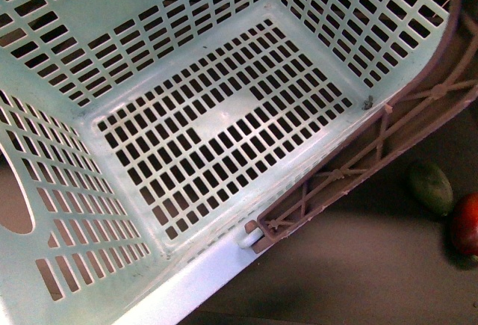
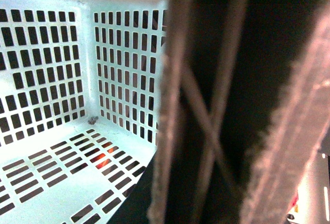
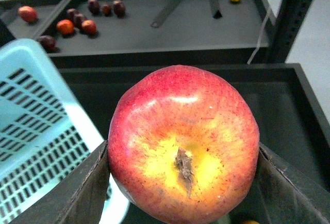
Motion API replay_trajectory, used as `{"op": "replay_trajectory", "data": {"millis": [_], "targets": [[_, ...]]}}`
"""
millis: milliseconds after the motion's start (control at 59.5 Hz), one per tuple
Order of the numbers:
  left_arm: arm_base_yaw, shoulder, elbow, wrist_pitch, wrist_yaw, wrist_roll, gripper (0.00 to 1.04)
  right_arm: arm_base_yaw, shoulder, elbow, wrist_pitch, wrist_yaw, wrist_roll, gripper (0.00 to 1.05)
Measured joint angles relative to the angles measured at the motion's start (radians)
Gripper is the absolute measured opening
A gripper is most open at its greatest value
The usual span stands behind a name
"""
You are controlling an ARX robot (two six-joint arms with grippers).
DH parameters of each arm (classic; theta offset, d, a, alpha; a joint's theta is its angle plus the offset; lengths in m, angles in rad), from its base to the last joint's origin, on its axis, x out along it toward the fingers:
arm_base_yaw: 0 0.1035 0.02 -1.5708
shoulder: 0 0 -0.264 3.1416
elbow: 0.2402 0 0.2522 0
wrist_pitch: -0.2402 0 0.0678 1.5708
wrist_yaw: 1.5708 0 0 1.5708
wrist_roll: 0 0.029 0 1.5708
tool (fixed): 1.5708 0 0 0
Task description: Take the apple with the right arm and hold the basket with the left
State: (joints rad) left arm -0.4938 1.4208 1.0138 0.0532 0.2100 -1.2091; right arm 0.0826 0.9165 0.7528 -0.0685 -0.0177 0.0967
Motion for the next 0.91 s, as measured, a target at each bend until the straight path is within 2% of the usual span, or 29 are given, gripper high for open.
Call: {"op": "replay_trajectory", "data": {"millis": [269,521,572,689,908], "targets": [[0.000,0.000,0.000,0.000,0.000,0.000,0.15,0.239,0.082,-0.004,0.060,0.072,0.048,0.70],[0.000,0.000,0.000,0.000,-0.001,0.000,0.15,0.351,0.205,-0.030,0.130,0.108,0.073,0.70],[0.000,0.000,0.000,0.000,0.000,0.000,0.15,0.364,0.229,-0.031,0.141,0.113,0.071,0.72],[0.000,0.000,0.000,0.000,-0.001,0.000,0.15,0.377,0.249,-0.031,0.155,0.148,0.068,0.96],[-0.002,0.000,0.000,0.000,-0.003,0.010,0.15,0.326,0.141,-0.064,0.141,0.240,0.051,0.96]]}}
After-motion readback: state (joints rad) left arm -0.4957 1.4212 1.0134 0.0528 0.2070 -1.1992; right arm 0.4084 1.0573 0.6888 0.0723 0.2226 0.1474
